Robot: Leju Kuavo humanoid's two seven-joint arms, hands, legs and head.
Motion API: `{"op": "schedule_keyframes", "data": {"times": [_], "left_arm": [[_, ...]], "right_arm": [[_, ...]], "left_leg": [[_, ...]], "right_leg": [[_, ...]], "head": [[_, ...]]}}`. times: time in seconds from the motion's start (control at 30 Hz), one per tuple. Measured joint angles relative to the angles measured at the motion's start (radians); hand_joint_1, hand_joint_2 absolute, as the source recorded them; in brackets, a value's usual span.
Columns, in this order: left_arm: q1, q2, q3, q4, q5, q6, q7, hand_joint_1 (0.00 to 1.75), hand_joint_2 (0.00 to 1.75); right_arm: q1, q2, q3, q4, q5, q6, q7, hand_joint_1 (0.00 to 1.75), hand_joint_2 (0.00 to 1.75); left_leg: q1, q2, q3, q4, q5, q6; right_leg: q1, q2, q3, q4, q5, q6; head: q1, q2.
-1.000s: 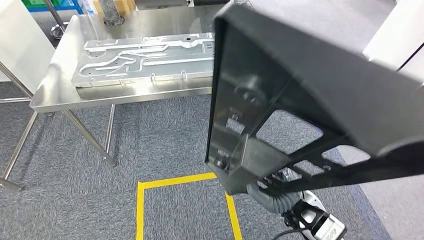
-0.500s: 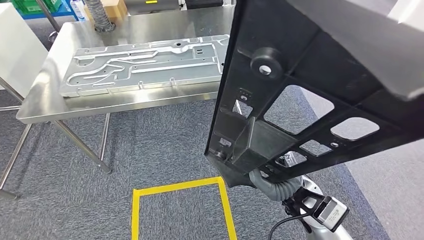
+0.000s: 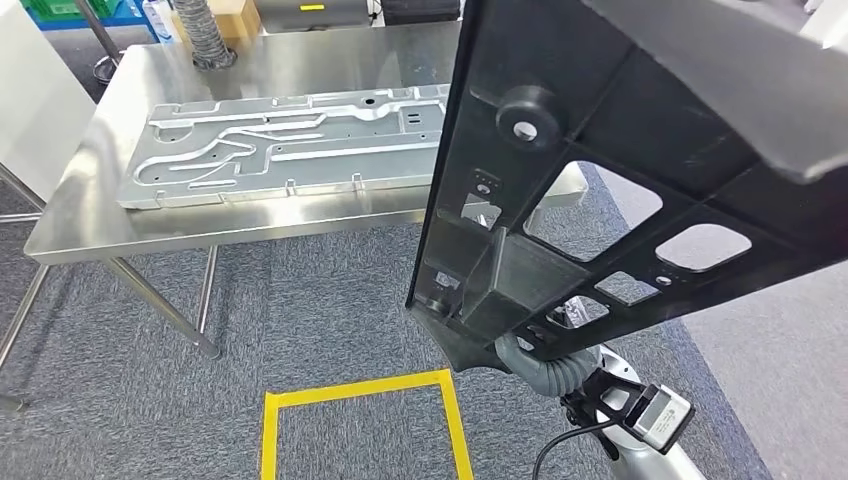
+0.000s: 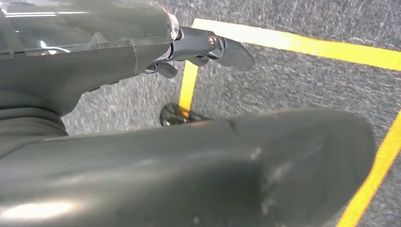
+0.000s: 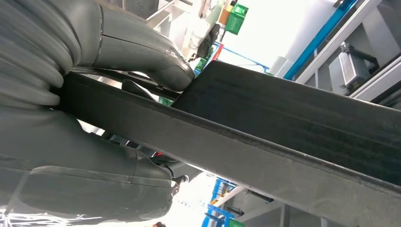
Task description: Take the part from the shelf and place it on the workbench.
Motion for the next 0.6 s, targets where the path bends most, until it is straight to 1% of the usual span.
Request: {"op": "schedule_keyframes", "data": {"times": [0.03, 0.07, 0.1, 0.13, 0.17, 0.2, 0.23, 0.27, 0.3, 0.33, 0.37, 0.4, 0.43, 0.47, 0.5, 0.53, 0.57, 0.6], "left_arm": [[0.001, 0.0, 0.0, 0.0, 0.0, 0.0, 0.0, 0.0, 0.0], [0.001, -0.001, 0.0, 0.0, 0.001, -0.001, -0.001, 0.0, 0.0], [0.0, -0.001, 0.001, 0.0, 0.001, -0.001, -0.002, 0.0, 0.0], [-0.001, -0.001, 0.001, 0.0, 0.001, -0.001, -0.002, 0.0, 0.0], [-0.002, -0.001, 0.001, 0.0, 0.001, -0.001, -0.002, 0.0, 0.0], [-0.002, -0.001, 0.001, 0.0, 0.001, -0.001, -0.003, 0.0, 0.0], [-0.003, -0.002, 0.001, 0.0, 0.001, -0.001, -0.003, 0.0, 0.0], [-0.004, -0.002, 0.001, 0.0, 0.001, -0.002, -0.003, 0.0, 0.0], [-0.005, -0.003, 0.001, 0.0, 0.001, -0.002, -0.003, 0.0, 0.0], [-0.006, -0.004, 0.001, 0.0, 0.001, -0.003, -0.003, 0.0, 0.0], [-0.007, -0.004, 0.001, 0.0, 0.001, -0.003, -0.003, 0.0, 0.0], [-0.006, -0.005, 0.0, 0.0, 0.0, -0.004, -0.003, 0.0, 0.0], [-0.005, -0.006, 0.0, 0.0, 0.0, -0.004, -0.003, 0.0, 0.0], [-0.003, -0.006, 0.0, 0.0, 0.0, -0.004, -0.003, 0.0, 0.0], [-0.001, -0.006, 0.0, 0.0, 0.0, -0.004, -0.003, 0.0, 0.0], [0.001, -0.006, 0.0, 0.0, 0.0, -0.004, -0.003, 0.0, 0.0], [0.003, -0.006, 0.0, 0.0, 0.0, -0.004, -0.003, 0.0, 0.0], [0.005, -0.006, 0.001, 0.0, 0.0, -0.003, -0.003, 0.0, 0.0]], "right_arm": [[0.0, 0.0, 0.0, 0.0, 0.0, 0.0, 0.001, 1.75, 1.75], [0.001, 0.0, 0.0, 0.0, 0.0, 0.0, 0.002, 1.75, 1.75], [0.001, 0.0, 0.0, 0.0, 0.001, -0.001, 0.003, 1.75, 1.75], [0.002, 0.0, 0.0, 0.0, 0.002, -0.002, 0.004, 1.75, 1.75], [0.004, 0.0, 0.0, -0.001, 0.003, -0.002, 0.005, 1.75, 1.75], [0.004, 0.0, 0.0, -0.003, 0.004, -0.003, 0.005, 1.75, 1.75], [0.005, 0.0, -0.001, -0.005, 0.004, -0.003, 0.005, 1.75, 1.75], [0.005, -0.001, -0.001, -0.006, 0.004, -0.003, 0.005, 1.75, 1.75], [0.005, -0.002, -0.001, -0.007, 0.004, -0.003, 0.005, 1.75, 1.75], [0.005, -0.003, -0.001, -0.009, 0.004, -0.003, 0.005, 1.75, 1.75], [0.005, -0.003, -0.001, -0.009, 0.005, -0.003, 0.006, 1.75, 1.75], [0.006, -0.003, -0.001, -0.01, 0.006, -0.004, 0.006, 1.75, 1.75], [0.009, -0.003, -0.001, -0.01, 0.007, -0.005, 0.006, 1.75, 1.75], [0.012, -0.003, -0.001, -0.01, 0.008, -0.005, 0.006, 1.75, 1.75], [0.015, -0.003, -0.001, -0.01, 0.011, -0.006, 0.006, 1.75, 1.75], [0.019, -0.003, -0.001, -0.01, 0.013, -0.007, 0.006, 1.75, 1.75], [0.023, -0.003, -0.001, -0.01, 0.016, -0.008, 0.006, 1.75, 1.75], [0.027, -0.003, -0.001, -0.01, 0.019, -0.01, 0.006, 1.75, 1.75]], "left_leg": [[0.002, -0.001, 0.015, 0.0, -0.012, -0.005], [0.004, -0.002, 0.03, 0.002, -0.026, -0.011], [0.005, -0.003, 0.04, 0.001, -0.038, -0.018], [0.006, -0.003, 0.048, -0.003, -0.049, -0.025], [0.007, -0.003, 0.054, -0.001, -0.054, -0.033], [0.007, -0.003, 0.056, 0.003, -0.053, -0.041], [0.009, -0.002, 0.055, 0.02, -0.048, -0.048], [0.011, 0.0, 0.043, 0.057, -0.038, -0.054], [0.013, 0.002, 0.016, 0.107, -0.033, -0.058], [0.015, 0.004, -0.023, 0.17, -0.038, -0.061], [0.015, 0.005, -0.07, 0.233, -0.056, -0.064], [0.015, 0.005, -0.117, 0.282, -0.089, -0.065], [0.015, 0.005, -0.156, 0.31, -0.127, -0.066], [0.015, 0.006, -0.184, 0.312, -0.155, -0.064], [0.015, 0.006, -0.199, 0.287, -0.159, -0.06], [0.014, 0.006, -0.204, 0.24, -0.13, -0.054], [0.013, 0.006, -0.202, 0.179, -0.064, -0.049], [0.01, 0.006, -0.2, 0.122, 0.01, -0.045]], "right_leg": [[-0.004, -0.001, 0.007, -0.056, 0.045, 0.004], [-0.007, -0.004, 0.017, -0.119, 0.106, 0.005], [-0.006, -0.007, 0.026, -0.168, 0.15, 0.003], [-0.003, -0.01, 0.032, -0.199, 0.182, -0.003], [-0.001, -0.01, 0.034, -0.212, 0.192, -0.011], [0.002, -0.008, 0.041, -0.214, 0.182, -0.02], [0.003, -0.005, 0.051, -0.219, 0.18, -0.028], [0.002, -0.004, 0.066, -0.224, 0.172, -0.036], [0.003, -0.004, 0.083, -0.227, 0.162, -0.043], [0.004, -0.005, 0.099, -0.23, 0.152, -0.048], [0.005, -0.005, 0.113, -0.231, 0.14, -0.051], [0.007, -0.004, 0.127, -0.231, 0.128, -0.053], [0.008, -0.003, 0.142, -0.231, 0.115, -0.053], [0.009, -0.001, 0.159, -0.231, 0.101, -0.053], [0.009, 0.001, 0.177, -0.232, 0.086, -0.053], [0.009, 0.002, 0.197, -0.232, 0.071, -0.052], [0.009, 0.002, 0.213, -0.233, 0.057, -0.05], [0.01, 0.004, 0.227, -0.234, 0.043, -0.046]], "head": [[0.0, 0.0], [0.0, 0.0], [0.0, 0.0], [0.0, 0.0], [0.0, 0.0], [0.0, 0.0], [0.0, 0.0], [0.0, 0.0], [0.0, 0.0], [0.0, 0.0], [0.0, 0.0], [0.0, 0.0], [0.0, 0.0], [0.0, 0.0], [0.0, 0.0], [0.0, 0.0], [0.0, 0.0], [0.0, 0.0]]}}
